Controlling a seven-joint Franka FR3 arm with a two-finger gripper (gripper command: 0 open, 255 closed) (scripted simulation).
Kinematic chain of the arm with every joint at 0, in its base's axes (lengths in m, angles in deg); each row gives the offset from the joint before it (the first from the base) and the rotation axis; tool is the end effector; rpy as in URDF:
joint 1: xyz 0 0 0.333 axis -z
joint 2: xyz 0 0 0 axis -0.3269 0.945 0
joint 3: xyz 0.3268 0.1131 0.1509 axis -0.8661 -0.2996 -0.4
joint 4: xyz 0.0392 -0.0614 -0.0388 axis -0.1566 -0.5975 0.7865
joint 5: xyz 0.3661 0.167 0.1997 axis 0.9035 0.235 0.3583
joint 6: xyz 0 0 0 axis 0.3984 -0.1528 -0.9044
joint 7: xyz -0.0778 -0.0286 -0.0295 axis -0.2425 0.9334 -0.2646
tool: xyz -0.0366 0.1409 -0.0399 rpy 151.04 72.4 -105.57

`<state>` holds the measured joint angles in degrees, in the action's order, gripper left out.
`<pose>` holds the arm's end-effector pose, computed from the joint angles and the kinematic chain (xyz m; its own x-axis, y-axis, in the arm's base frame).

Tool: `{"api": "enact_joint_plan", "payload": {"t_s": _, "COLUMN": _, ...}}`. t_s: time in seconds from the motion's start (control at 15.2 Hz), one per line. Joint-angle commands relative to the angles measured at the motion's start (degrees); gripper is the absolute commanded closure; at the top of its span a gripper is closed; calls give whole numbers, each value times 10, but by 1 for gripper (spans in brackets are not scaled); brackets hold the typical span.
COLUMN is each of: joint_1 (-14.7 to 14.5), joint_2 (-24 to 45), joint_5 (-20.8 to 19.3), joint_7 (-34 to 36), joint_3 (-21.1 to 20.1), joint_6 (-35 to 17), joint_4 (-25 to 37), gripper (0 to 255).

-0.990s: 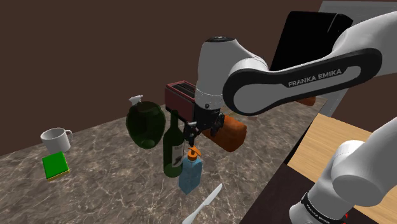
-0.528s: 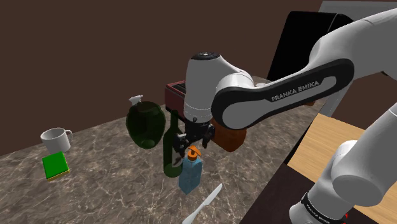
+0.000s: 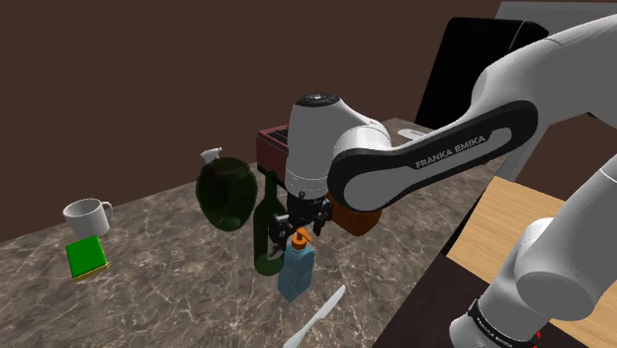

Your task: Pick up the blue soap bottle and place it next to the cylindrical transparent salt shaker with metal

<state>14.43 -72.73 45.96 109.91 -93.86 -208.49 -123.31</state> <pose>0.4270 0.3523 0.3952 0.9853 -0.1568 0.0680 -0.1597 -0.9864 0.0396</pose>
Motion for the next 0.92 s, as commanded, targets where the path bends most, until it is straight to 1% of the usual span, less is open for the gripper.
{"api": "enact_joint_plan", "payload": {"t_s": 0.0, "joint_1": 0, "joint_2": 0, "joint_5": 0, "joint_7": 0, "joint_3": 0, "joint_6": 0, "joint_4": 0, "gripper": 0}}
{"api": "enact_joint_plan", "payload": {"t_s": 0.13, "joint_1": 0, "joint_2": 0, "joint_5": 0, "joint_7": 0, "joint_3": 0, "joint_6": 0, "joint_4": 0, "gripper": 0}}
{"api": "enact_joint_plan", "payload": {"t_s": 0.2, "joint_1": 0, "joint_2": 0, "joint_5": 0, "joint_7": 0, "joint_3": 0, "joint_6": 0, "joint_4": 0, "gripper": 255}}
{"api": "enact_joint_plan", "payload": {"t_s": 0.79, "joint_1": 0, "joint_2": 0, "joint_5": 0, "joint_7": 0, "joint_3": 0, "joint_6": 0, "joint_4": 0, "gripper": 255}}
{"api": "enact_joint_plan", "payload": {"t_s": 0.86, "joint_1": 0, "joint_2": -4, "joint_5": 3, "joint_7": -2, "joint_3": 1, "joint_6": 8, "joint_4": 4, "gripper": 255}}
